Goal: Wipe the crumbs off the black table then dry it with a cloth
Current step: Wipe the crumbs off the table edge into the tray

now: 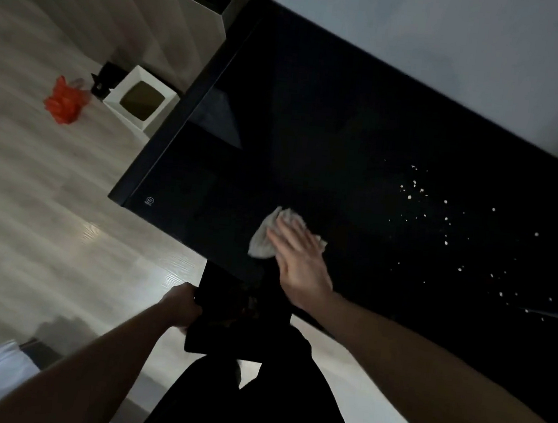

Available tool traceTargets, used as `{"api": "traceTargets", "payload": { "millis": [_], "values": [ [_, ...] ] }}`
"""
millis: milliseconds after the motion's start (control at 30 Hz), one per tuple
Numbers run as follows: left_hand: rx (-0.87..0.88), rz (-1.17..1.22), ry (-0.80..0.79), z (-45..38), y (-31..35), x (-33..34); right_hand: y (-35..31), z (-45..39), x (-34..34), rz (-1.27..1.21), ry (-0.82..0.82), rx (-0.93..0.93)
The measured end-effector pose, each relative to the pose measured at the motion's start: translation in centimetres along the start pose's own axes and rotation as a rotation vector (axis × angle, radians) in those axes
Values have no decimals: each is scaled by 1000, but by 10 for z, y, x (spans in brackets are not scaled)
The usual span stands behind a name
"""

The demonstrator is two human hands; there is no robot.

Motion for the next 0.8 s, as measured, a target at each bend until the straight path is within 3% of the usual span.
{"api": "traceTargets", "payload": {
  "millis": [133,233,300,400,633,800],
  "values": [
    [25,-14,-8,8,-4,-1,-54,58,17,-174,-125,-158],
    [50,-45,-26,14,-8,0,-80,92,19,-368,-270,-38],
    [63,-61,-35,19,-9,0,-83,105,13,-462,-258,94],
    [66,-53,-46,25,-11,0,-68,102,-13,-524,-64,268],
    [52,-14,-37,34,-13,4,45,54,-71,-236,256,517],
    [-1,49,-58,16,-24,-3,88,52,-41,38,123,695]
  ]
}}
Point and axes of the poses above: each hand's wrist, its own z-axis away from the middle knuckle, its own x-axis out of the palm, y = z × x, the point moved 1 cm from there along -z, towards the middle knuckle, and after that the axes turned 11 degrees about z, right-handed, at the moved point
